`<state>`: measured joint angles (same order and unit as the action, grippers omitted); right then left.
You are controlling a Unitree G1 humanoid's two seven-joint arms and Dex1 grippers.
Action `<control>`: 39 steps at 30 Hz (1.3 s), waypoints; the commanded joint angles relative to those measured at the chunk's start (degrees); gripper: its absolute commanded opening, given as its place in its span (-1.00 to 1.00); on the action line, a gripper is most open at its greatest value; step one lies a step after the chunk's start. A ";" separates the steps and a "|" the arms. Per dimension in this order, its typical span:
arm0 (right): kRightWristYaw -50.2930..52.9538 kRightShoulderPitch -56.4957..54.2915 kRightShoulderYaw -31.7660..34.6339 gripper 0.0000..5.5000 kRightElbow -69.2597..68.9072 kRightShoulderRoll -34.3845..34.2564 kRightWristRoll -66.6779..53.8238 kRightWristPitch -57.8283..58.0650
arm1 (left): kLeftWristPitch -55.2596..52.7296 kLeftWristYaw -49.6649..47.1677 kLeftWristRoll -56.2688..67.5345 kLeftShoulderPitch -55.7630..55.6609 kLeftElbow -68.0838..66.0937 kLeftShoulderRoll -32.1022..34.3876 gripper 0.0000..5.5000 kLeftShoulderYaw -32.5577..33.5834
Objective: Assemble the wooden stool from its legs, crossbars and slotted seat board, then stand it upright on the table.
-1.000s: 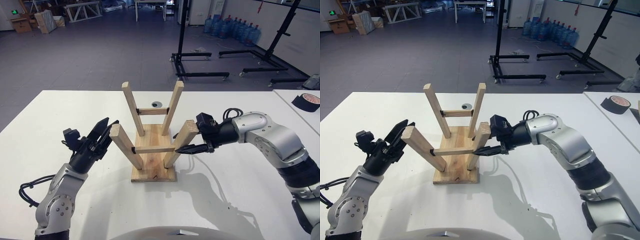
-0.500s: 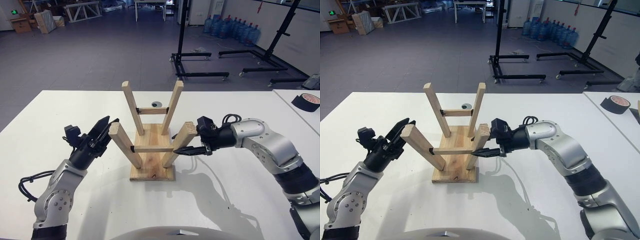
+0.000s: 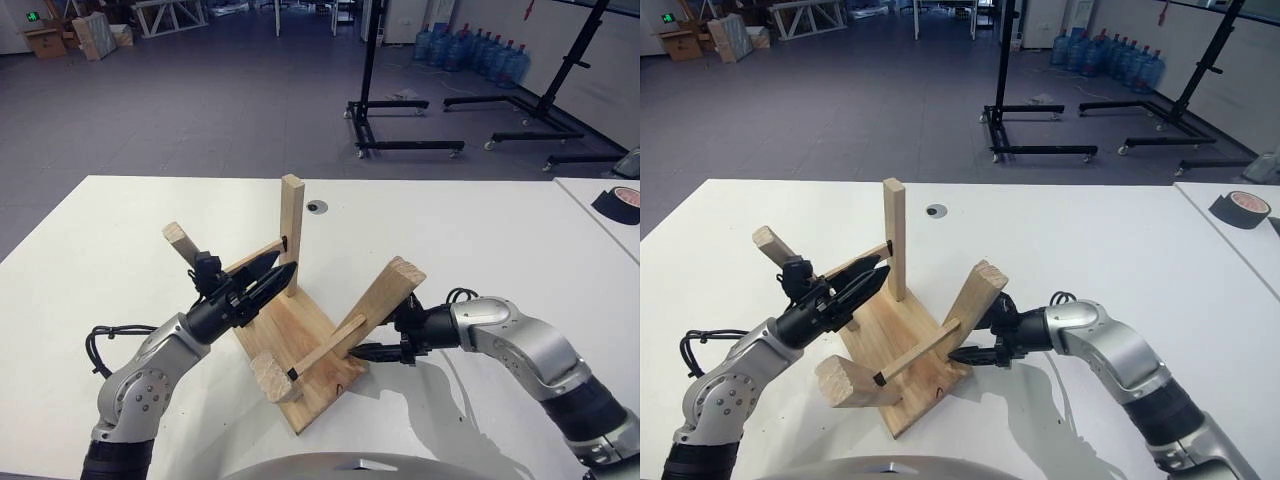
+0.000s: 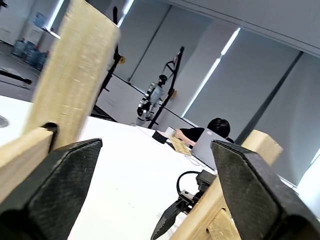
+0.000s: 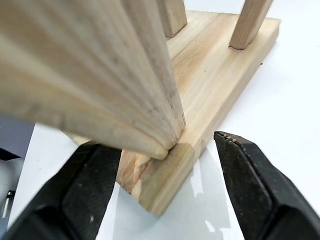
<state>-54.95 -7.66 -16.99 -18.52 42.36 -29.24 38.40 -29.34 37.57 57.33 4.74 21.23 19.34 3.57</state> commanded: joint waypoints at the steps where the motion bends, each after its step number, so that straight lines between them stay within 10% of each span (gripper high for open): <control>1: 1.07 2.08 3.34 0.19 -1.77 1.91 0.96 0.01 | -0.40 0.00 -1.51 0.67 2.59 1.75 0.45 1.17; 17: 8.06 -10.87 39.85 0.19 -7.40 3.00 -44.15 8.22 | 1.95 -18.89 34.44 -20.75 26.44 9.96 0.45 12.63; 25: 23.74 -15.92 31.24 0.19 -14.91 -5.70 -51.28 6.55 | -4.33 -12.38 44.62 -7.78 28.95 20.47 0.45 13.54; 32: 12.49 -4.22 6.24 0.19 -9.84 -2.38 -21.37 2.57 | -11.54 -5.72 31.73 5.80 20.57 18.99 0.45 -0.86; 39: 17.95 -10.81 10.06 0.19 -9.69 -7.78 -24.18 -0.53 | -8.24 -4.17 26.57 6.12 19.37 16.75 0.45 1.29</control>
<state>-39.45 -20.83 -4.48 -30.54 35.70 -55.03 32.93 -38.50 33.19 85.75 11.58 41.18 36.17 3.23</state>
